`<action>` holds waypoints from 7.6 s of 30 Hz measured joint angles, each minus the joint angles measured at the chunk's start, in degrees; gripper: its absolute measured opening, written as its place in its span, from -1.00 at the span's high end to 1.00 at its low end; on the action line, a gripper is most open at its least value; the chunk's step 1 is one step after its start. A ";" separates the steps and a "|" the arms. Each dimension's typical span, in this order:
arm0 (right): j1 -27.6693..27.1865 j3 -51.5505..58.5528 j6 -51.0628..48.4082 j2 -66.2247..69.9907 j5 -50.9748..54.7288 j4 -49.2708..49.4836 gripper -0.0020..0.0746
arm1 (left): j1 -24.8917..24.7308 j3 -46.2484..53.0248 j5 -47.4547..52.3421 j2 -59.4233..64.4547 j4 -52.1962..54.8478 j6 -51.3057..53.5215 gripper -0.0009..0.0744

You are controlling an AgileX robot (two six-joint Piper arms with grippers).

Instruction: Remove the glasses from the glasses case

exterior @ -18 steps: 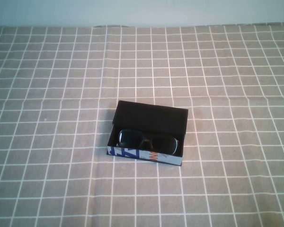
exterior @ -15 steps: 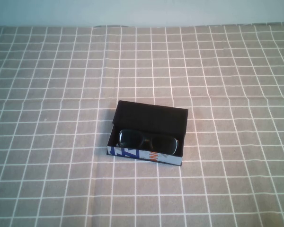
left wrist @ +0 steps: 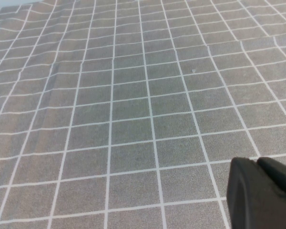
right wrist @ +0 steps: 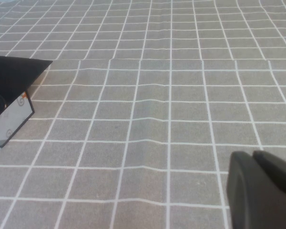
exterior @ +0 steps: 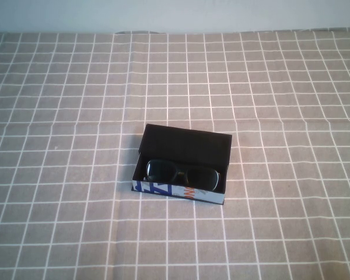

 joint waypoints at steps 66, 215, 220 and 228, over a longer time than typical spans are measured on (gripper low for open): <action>28.49 -81.26 -24.29 97.73 39.75 6.87 0.98 | 0.00 0.00 0.00 0.00 0.00 0.00 0.99; 20.68 -51.95 25.10 63.58 35.86 -6.58 0.99 | 0.00 0.00 0.00 0.00 0.00 0.00 0.99; 20.68 -51.59 22.40 61.35 36.12 -6.57 0.99 | 0.00 0.00 0.00 0.00 0.00 0.00 0.99; 16.60 -40.04 15.82 53.65 15.83 -11.45 0.99 | 0.00 0.00 0.00 0.00 0.00 0.00 0.99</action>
